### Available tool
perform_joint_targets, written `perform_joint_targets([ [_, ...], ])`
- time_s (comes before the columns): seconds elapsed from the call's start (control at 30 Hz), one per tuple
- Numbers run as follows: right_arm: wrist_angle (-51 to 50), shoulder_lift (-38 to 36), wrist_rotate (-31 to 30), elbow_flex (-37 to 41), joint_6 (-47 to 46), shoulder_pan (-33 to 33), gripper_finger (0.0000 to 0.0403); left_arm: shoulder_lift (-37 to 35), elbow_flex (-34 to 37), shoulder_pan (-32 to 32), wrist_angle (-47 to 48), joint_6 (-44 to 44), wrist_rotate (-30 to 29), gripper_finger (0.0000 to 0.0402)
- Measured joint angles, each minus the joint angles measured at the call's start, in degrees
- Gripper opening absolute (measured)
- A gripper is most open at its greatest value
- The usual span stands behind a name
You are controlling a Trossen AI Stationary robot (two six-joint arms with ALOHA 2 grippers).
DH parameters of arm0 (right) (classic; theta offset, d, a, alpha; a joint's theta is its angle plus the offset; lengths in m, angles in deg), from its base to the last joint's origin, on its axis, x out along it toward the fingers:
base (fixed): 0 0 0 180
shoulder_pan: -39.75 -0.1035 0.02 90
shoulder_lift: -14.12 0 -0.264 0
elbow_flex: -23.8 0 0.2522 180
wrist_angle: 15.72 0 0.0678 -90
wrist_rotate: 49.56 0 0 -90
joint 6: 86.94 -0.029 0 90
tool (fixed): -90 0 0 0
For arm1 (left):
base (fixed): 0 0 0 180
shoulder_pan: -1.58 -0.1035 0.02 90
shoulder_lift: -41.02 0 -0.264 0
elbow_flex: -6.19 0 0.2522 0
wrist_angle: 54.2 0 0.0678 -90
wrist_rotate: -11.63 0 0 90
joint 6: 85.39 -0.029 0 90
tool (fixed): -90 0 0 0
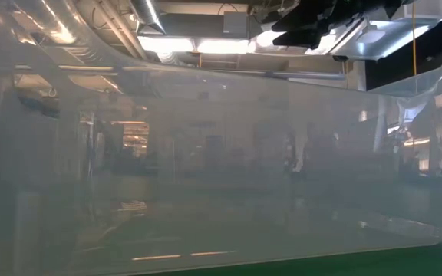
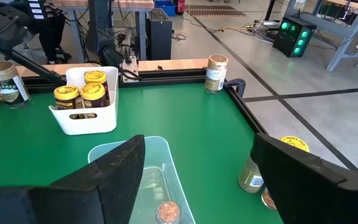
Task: Sort spices by type
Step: Put the golden spice bottle into the top white bin
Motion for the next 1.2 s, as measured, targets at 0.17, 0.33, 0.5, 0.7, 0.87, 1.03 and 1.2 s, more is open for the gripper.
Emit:
perform_joint_targets([
  [0.17, 0.0, 0.0, 0.0, 0.0, 0.0, 0.0, 0.0299, 1.1, 0.0, 0.1, 0.0, -1.6, -0.9, 0.0324],
  [0.33, 0.0, 0.0, 0.0, 0.0, 0.0, 0.0, 0.0299, 1.2, 2.7, 0.3, -3.3, -1.2, -0.9, 0.0324],
  [0.5, 0.0, 0.0, 0.0, 0.0, 0.0, 0.0, 0.0299, 1.2, 5.2, 0.3, -6.1, -1.3, -0.7, 0.0324],
  [0.7, 0.0, 0.0, 0.0, 0.0, 0.0, 0.0, 0.0299, 1.2, 7.4, 0.3, -6.2, -2.3, -0.8, 0.0312],
  [0.87, 0.0, 0.0, 0.0, 0.0, 0.0, 0.0, 0.0299, 1.1, 7.6, 0.3, -7.3, -3.5, -0.7, 0.0271],
  [1.03, 0.0, 0.0, 0.0, 0.0, 0.0, 0.0, 0.0299, 1.1, 7.6, 0.2, -7.7, -5.3, -1.2, 0.0271],
  [1.2, 0.0, 0.0, 0.0, 0.0, 0.0, 0.0, 0.0299, 1.1, 7.6, -0.1, -7.6, -5.9, -1.6, 0.0271],
])
